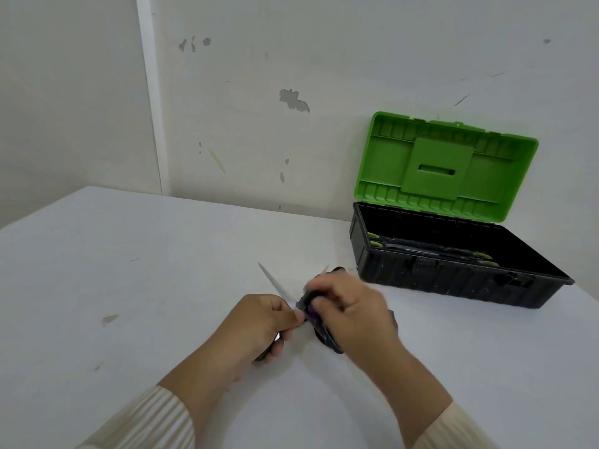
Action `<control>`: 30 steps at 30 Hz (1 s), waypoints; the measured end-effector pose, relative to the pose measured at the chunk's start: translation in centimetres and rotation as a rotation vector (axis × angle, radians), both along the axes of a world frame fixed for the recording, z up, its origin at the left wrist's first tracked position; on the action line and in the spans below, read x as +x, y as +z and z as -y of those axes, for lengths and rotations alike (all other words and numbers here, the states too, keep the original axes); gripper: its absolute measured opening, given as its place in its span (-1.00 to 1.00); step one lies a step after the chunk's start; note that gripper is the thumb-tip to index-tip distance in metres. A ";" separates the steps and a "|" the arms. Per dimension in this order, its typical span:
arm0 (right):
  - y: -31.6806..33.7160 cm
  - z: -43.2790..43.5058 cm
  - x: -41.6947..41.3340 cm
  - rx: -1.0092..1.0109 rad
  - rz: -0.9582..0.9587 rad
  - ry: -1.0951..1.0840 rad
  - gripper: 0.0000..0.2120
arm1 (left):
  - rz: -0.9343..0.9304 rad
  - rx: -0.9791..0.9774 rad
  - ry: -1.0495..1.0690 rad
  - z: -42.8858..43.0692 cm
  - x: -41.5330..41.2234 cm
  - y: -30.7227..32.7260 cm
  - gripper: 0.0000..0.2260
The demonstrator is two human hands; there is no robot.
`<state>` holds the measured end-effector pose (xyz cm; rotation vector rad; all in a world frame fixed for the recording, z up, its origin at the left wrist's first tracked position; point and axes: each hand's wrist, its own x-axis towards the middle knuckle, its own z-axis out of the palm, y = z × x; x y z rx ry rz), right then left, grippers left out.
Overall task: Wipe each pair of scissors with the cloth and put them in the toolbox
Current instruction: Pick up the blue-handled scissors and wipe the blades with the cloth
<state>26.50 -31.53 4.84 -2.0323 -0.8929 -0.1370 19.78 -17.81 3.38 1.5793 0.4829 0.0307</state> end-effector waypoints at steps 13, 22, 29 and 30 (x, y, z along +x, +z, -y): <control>-0.1 -0.5 1.2 -0.052 0.144 -0.111 -0.84 | 0.095 0.119 -0.024 0.5 -0.1 0.0 -0.66; -0.6 -0.7 0.5 -0.094 0.096 -0.091 -0.83 | 0.064 0.086 -0.016 0.2 -0.1 -0.1 -0.67; -0.5 -0.6 1.2 -0.117 0.125 -0.150 -0.82 | 0.071 0.124 -0.047 0.5 -0.2 0.0 -0.66; -0.6 -0.7 0.7 -0.169 0.141 -0.101 -0.82 | 0.075 0.134 -0.045 0.5 -0.2 -0.1 -0.67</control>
